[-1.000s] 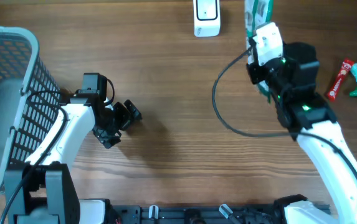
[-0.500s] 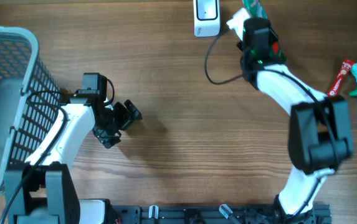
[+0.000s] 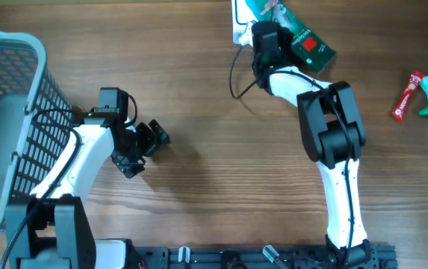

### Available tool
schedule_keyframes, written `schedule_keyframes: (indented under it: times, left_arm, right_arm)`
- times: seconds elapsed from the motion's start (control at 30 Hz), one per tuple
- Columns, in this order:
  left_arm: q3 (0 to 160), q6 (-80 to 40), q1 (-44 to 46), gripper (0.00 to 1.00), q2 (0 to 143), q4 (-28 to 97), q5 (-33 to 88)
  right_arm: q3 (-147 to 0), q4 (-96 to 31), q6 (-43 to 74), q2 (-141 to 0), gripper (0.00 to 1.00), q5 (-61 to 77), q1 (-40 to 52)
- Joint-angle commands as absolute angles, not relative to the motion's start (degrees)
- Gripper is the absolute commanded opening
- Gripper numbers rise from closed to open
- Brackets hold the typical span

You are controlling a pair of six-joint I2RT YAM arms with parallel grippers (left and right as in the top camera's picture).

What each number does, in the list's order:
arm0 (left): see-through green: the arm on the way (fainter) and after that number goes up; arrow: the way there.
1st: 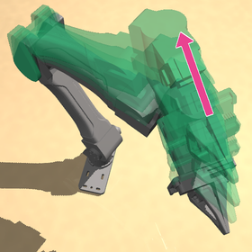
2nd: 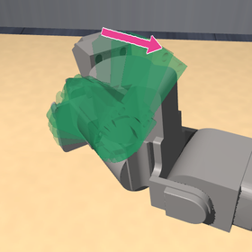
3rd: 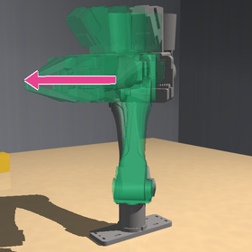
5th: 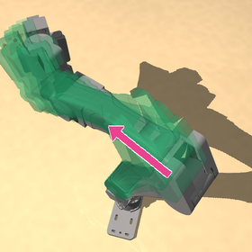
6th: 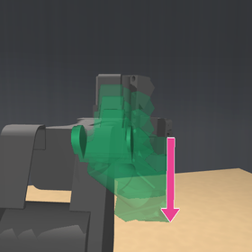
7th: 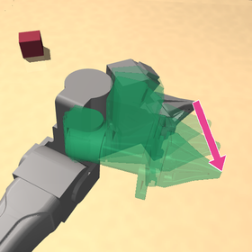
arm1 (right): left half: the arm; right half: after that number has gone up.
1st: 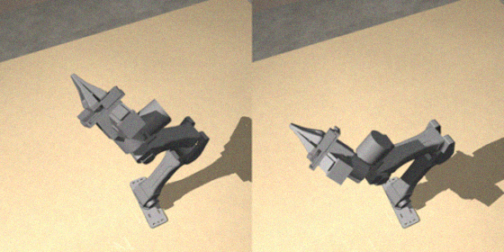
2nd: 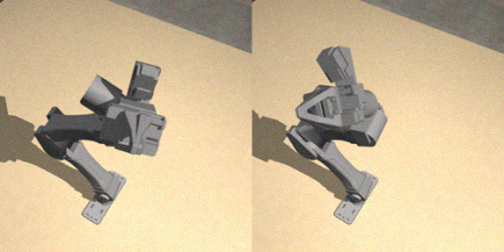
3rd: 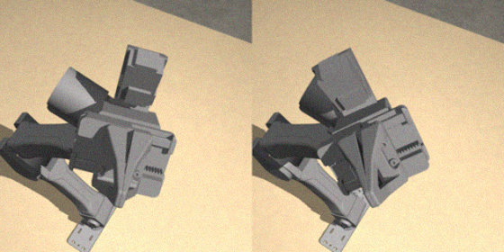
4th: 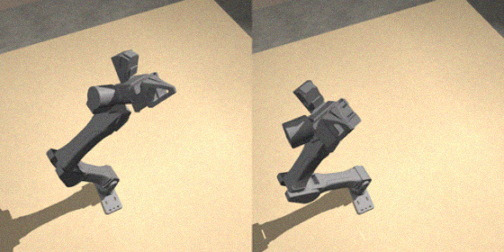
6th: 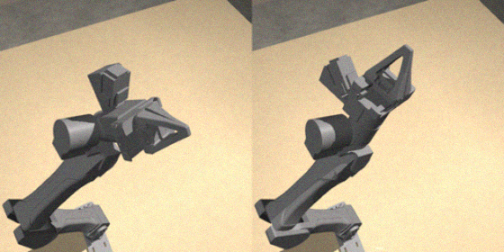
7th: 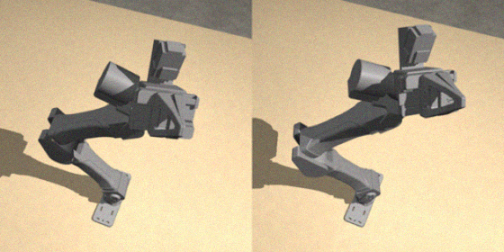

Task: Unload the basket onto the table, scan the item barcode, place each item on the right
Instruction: 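Carry the glove packet up to the white scanner with right gripper, then carry the glove packet to the right edge and release it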

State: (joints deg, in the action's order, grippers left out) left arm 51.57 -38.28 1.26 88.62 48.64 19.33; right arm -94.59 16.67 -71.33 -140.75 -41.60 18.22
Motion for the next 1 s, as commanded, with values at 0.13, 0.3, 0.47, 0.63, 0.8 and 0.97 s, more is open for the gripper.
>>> schedule_keyframes:
  times: [0.13, 0.3, 0.47, 0.63, 0.8, 0.97]
  left_arm:
    - [51.64, -38.35, 0.99, 1.0, 88.84, 48.64, 18.96]
    - [51.64, -38.35, 0.99, 1.0, 88.84, 48.64, 18.96]
    - [51.64, -38.35, 0.99, 1.0, 88.84, 48.64, 18.96]
    - [51.64, -38.35, 0.99, 1.0, 88.84, 48.64, 18.96]
    - [51.64, -38.35, 0.99, 1.0, 88.84, 48.64, 18.98]
    - [51.64, -38.35, 0.99, 1.0, 88.84, 48.64, 18.98]
  right_arm:
    - [-95.9, 19.57, -71.0, -138.74, 0.04, -46.98, 17.56]
    - [-95.9, 2.09, -48.16, -132.07, 0.04, -46.46, 10.79]
    - [-95.9, -18.13, -24.47, -130.63, 0.04, -43.83, 1.15]
    - [-95.9, -27.62, -10.79, -130.72, 0.05, -39.77, -9.72]
    - [-95.9, -27.59, -6.63, -127.92, 0.99, -37.67, -13.21]
    - [-95.9, -28.97, -3.99, -116.18, 1.0, -17.67, -11.35]
